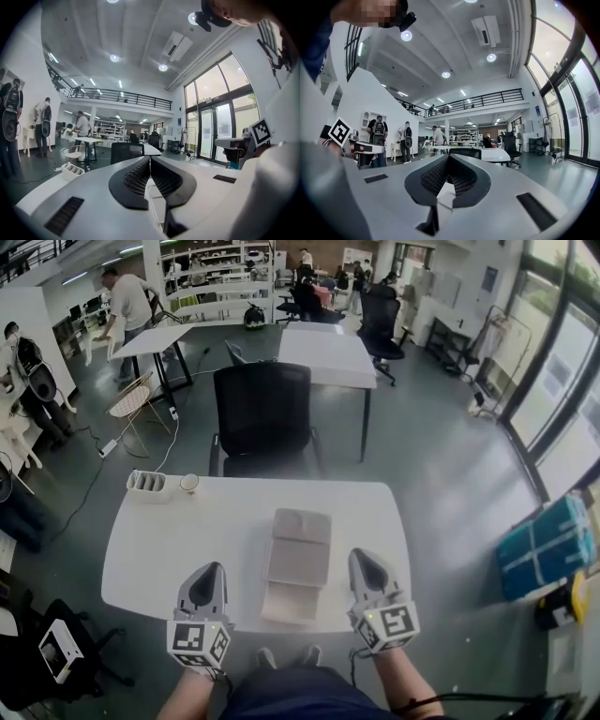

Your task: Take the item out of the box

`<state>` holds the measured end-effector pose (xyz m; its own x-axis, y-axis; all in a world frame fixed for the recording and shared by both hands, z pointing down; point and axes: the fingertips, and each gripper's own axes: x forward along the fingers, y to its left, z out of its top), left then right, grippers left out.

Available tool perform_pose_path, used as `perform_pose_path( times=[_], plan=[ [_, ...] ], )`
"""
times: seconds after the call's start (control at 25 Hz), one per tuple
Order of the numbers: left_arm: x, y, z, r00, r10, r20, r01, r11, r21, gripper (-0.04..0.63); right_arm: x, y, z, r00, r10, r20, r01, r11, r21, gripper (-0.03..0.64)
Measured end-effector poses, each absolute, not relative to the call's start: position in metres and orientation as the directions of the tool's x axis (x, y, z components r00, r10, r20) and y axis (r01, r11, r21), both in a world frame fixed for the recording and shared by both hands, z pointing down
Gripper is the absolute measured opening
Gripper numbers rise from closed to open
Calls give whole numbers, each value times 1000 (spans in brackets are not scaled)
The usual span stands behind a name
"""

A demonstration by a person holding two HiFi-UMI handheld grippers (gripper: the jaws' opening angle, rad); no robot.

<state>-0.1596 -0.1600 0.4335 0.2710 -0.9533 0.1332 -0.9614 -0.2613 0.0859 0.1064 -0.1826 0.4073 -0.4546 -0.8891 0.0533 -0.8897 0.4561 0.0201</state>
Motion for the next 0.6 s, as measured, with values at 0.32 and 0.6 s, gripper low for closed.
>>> perform_pose_path(
  times=[0.32, 0.6],
  plan=[
    [-158, -159, 438, 281, -949, 144, -958, -270, 95, 32, 107, -177, 406, -445, -894, 57, -894, 447, 17, 17],
    [-153, -160, 441, 287, -945, 157, -957, -274, 96, 32, 109, -178, 406, -455, -888, 67, -890, 456, 11, 17]
  ],
)
